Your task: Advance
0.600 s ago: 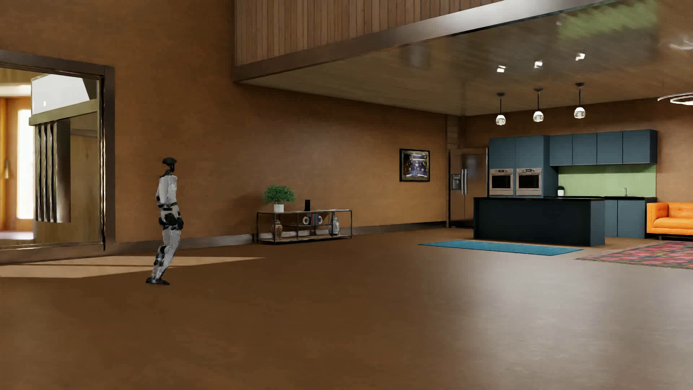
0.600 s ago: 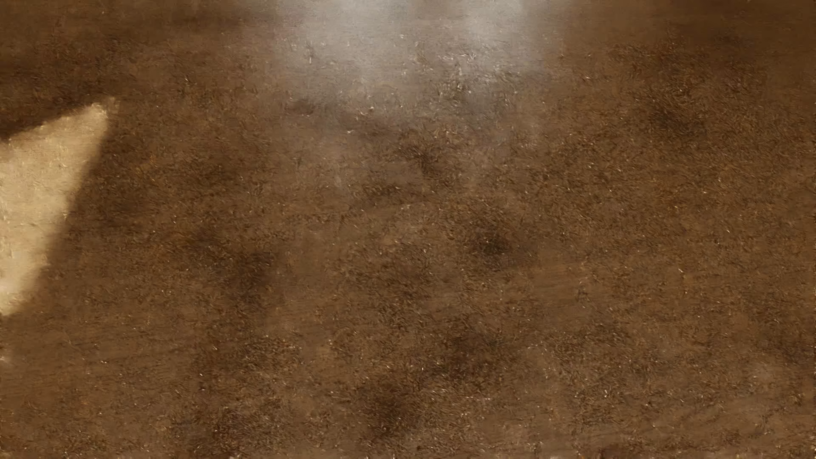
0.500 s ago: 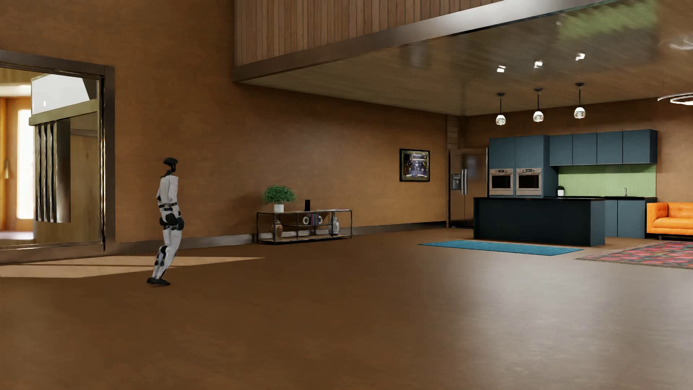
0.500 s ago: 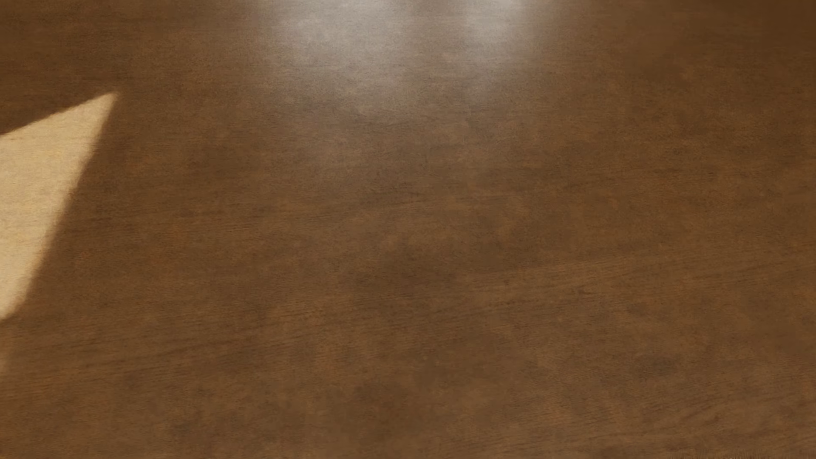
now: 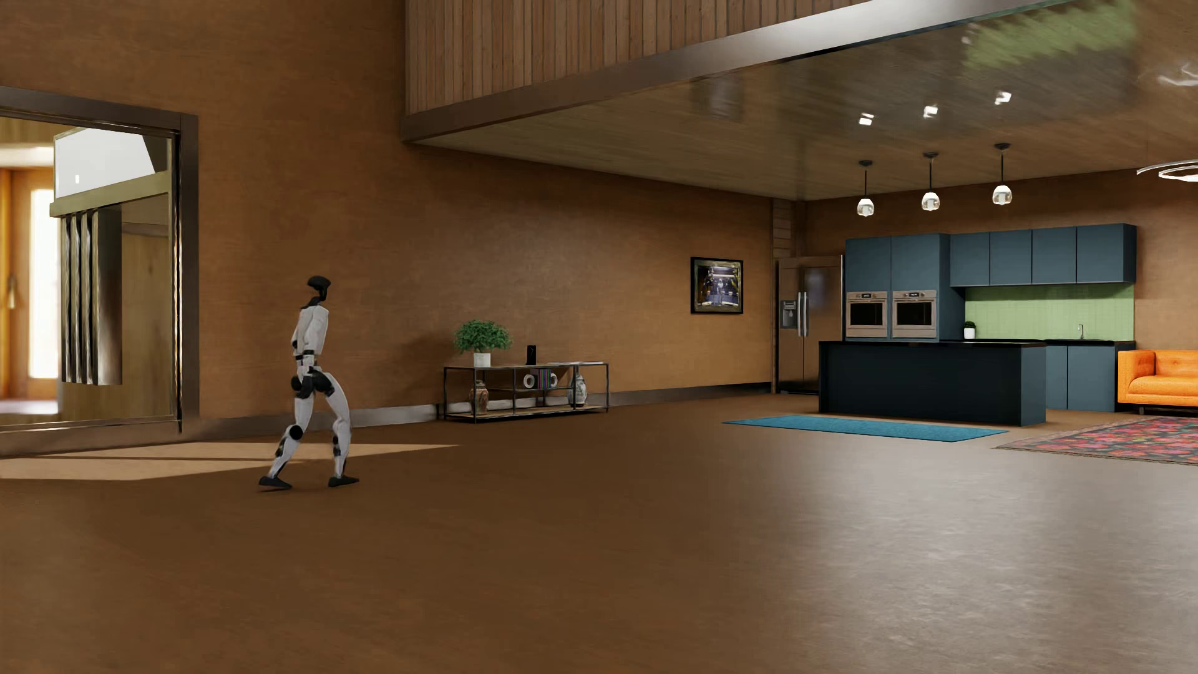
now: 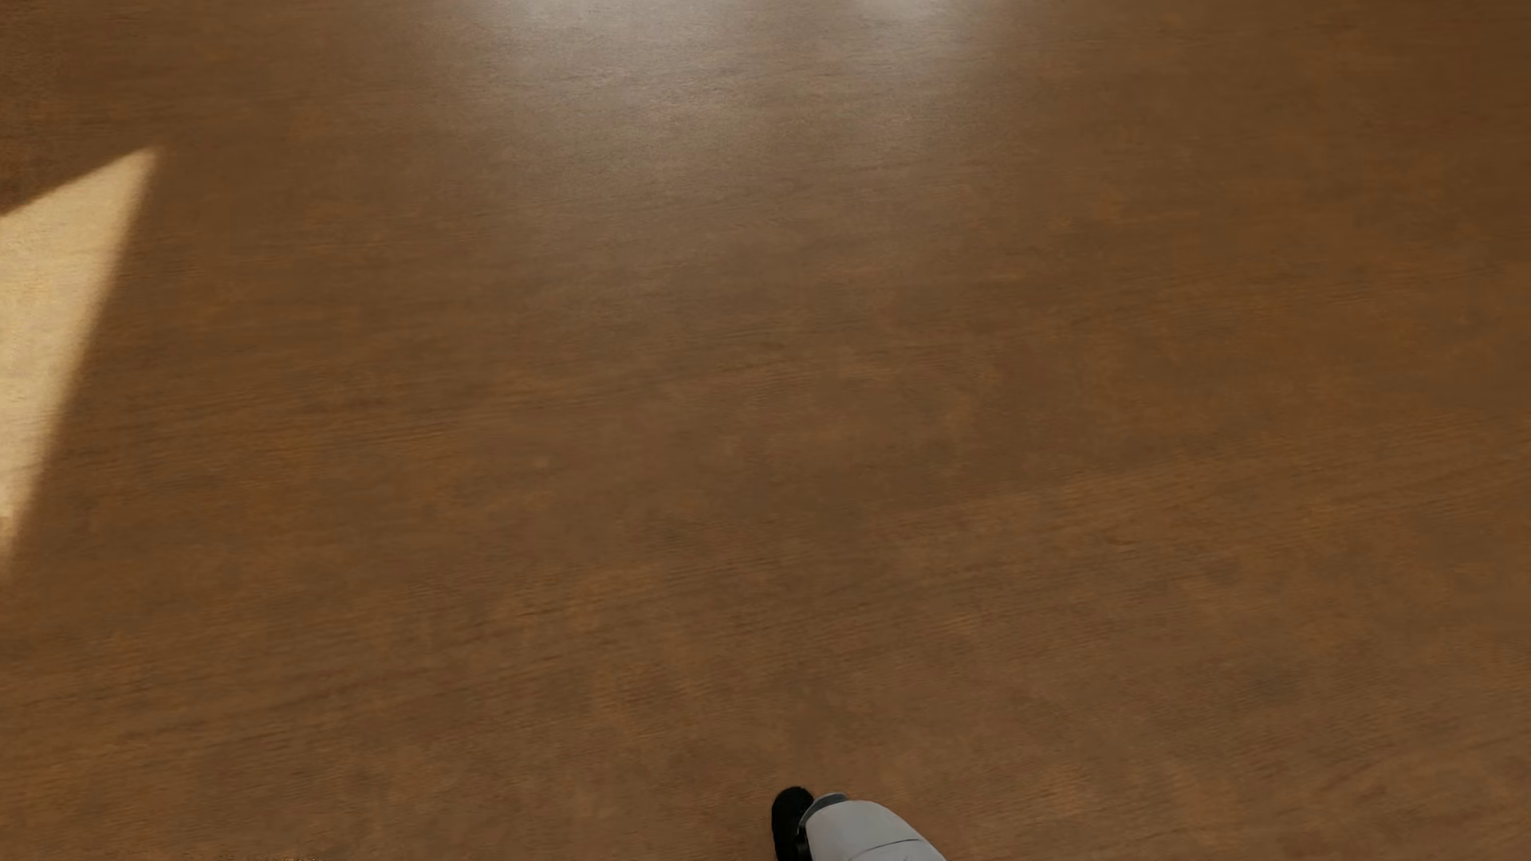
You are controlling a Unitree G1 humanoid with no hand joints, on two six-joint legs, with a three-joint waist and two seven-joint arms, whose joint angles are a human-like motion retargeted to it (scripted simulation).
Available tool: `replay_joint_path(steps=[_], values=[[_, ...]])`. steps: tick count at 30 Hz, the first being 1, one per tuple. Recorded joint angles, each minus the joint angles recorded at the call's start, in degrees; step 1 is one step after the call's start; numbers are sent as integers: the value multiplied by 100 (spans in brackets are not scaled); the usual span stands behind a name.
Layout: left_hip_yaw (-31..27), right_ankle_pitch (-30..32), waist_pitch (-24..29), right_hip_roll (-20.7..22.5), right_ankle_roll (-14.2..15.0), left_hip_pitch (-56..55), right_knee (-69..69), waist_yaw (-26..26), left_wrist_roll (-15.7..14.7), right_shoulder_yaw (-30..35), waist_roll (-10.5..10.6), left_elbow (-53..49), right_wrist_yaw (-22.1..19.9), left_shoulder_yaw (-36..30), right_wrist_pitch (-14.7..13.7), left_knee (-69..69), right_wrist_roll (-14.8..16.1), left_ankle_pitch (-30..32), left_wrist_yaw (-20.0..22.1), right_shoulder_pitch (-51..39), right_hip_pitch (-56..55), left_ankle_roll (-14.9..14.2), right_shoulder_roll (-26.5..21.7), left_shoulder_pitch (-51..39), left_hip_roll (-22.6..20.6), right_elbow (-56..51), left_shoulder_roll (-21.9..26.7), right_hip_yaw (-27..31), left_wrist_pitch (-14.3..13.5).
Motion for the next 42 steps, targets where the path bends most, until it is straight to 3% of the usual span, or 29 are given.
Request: replay_joint_path(steps=[3, 5, 6, 9, 11, 13, 15, 17, 19, 22, 23, 24, 26, 27, 29, 30, 32, 34, 38, 42], values=[[0, 245, -26, -133, 0, 240, -568, 41, 0, 275, 72, -350, 0, 237, 0, 44, 0, 81, 0, 82, 57, 0, 77, 31, 139, 240, -33, 0, 0], [0, 949, -43, -46, 0, 396, -146, 174, 0, 242, 309, -435, 0, 446, 0, 128, 0, 446, 0, -29, -28, 0, 66, 179, 328, 266, -167, 0, 0], [0, 1018, -68, 69, 0, 448, 65, 282, 0, 188, 443, -390, 0, 466, 0, 251, 0, 795, 0, -141, -25, 0, 37, 308, 397, 239, -232, 0, 0], [0, 450, -141, 359, 0, -71, 230, 500, 0, -69, 682, -12, 0, -33, 0, 1618, 0, 2473, 0, -647, 541, 0, -114, 688, 468, -68, -295, 0, 0], [0, 40, -90, 541, 0, -1082, 98, 616, 0, -443, 791, 184, 0, -536, 0, 3490, 0, 2937, 0, -1060, 1127, 0, -285, 828, 383, -486, -294, 0, 0], [0, -247, -33, 682, 0, -2205, -56, 873, 0, -920, 795, 366, 0, -831, 0, 5231, 0, 2148, 0, -1440, 1671, 0, -472, 936, 167, -1000, -324, 0, 0], [0, -509, -4, 833, 0, -3160, -241, 1195, 0, -1572, 774, 699, 0, -879, 0, 5653, 0, 1776, 0, -1733, 2231, 0, -616, 993, 69, -1457, -409, 0, 0], [0, -789, 11, 847, 0, -3747, -405, 1482, 0, -1848, 628, 852, 0, -839, 0, 4455, 0, 2154, 0, -1999, 2808, 0, -661, 1052, 33, -1800, -413, 0, 0], [0, -1074, 15, 821, 0, -3804, -616, 1707, 0, -1961, 494, 867, 0, -734, 0, 2224, 0, 2383, 0, -2201, 3423, 0, -649, 1079, 94, -2039, -401, 0, 0], [0, -1442, -42, 768, 0, -3288, -627, 2063, 0, -1931, 417, 806, 0, -601, 0, -166, 0, 1303, 0, -2274, 4107, 0, -565, 972, 343, -2213, -386, 0, 0], [0, -1383, -69, 696, 0, -3161, -530, 2170, 0, -1858, 379, 808, 0, -546, 0, -217, 0, 1113, 0, -2234, 4227, 0, -519, 899, 404, -2197, -387, 0, 0], [0, -1170, -102, 589, 0, -3125, -415, 2185, 0, -1777, 299, 829, 0, -511, 0, -158, 0, 1424, 0, -2158, 4308, 0, -451, 807, 359, -2115, -382, 0, 0], [0, -240, -190, 359, 0, -3139, -24, 1875, 0, -1634, 7, 942, 0, -601, 0, 169, 0, 2470, 0, -1870, 4340, 0, -245, 548, -38, -1696, -323, 0, 0], [0, 484, -234, 268, 0, -3016, 383, 1654, 0, -1517, -116, 990, 0, -735, 0, 330, 0, 2561, 0, -1660, 4255, 0, -155, 390, -218, -1386, -268, 0, 0], [0, 1785, -267, 96, 0, -2474, 1683, 1265, 0, -1099, -229, 844, 0, -821, 0, 368, 0, 2148, 0, -1252, 3735, 0, -78, 71, -357, -668, -127, 0, 0], [0, 1821, -264, -3, 0, -2163, 2421, 1111, 0, -891, -280, 606, 0, -676, 0, 300, 0, 1878, 0, -1069, 3313, 0, -64, -73, -405, -337, -32, 0, 0], [0, 826, -256, -139, 0, -1586, 3637, 865, 0, -635, -354, -27, 0, -118, 0, 163, 0, 1400, 0, -660, 2351, 0, -45, -318, -470, 99, 161, 0, 0], [0, -71, -259, -103, 0, -1067, 3948, 584, 0, -530, -318, -578, 0, 566, 0, 71, 0, 987, 0, -238, 1485, 0, -26, -531, -424, 364, 270, 0, 0], [0, -215, -246, 46, 0, -183, 1690, 66, 0, -240, -178, -1356, 0, 1531, 0, -80, 0, 336, 0, 369, 545, 0, 12, -828, -236, 467, 222, 0, 0], [0, -184, -254, -182, 0, 419, -805, -219, 0, 54, -220, -1670, 0, 1201, 0, -17, 0, 102, 0, 345, 712, 0, 184, -833, -91, 511, 95, 0, 0]])
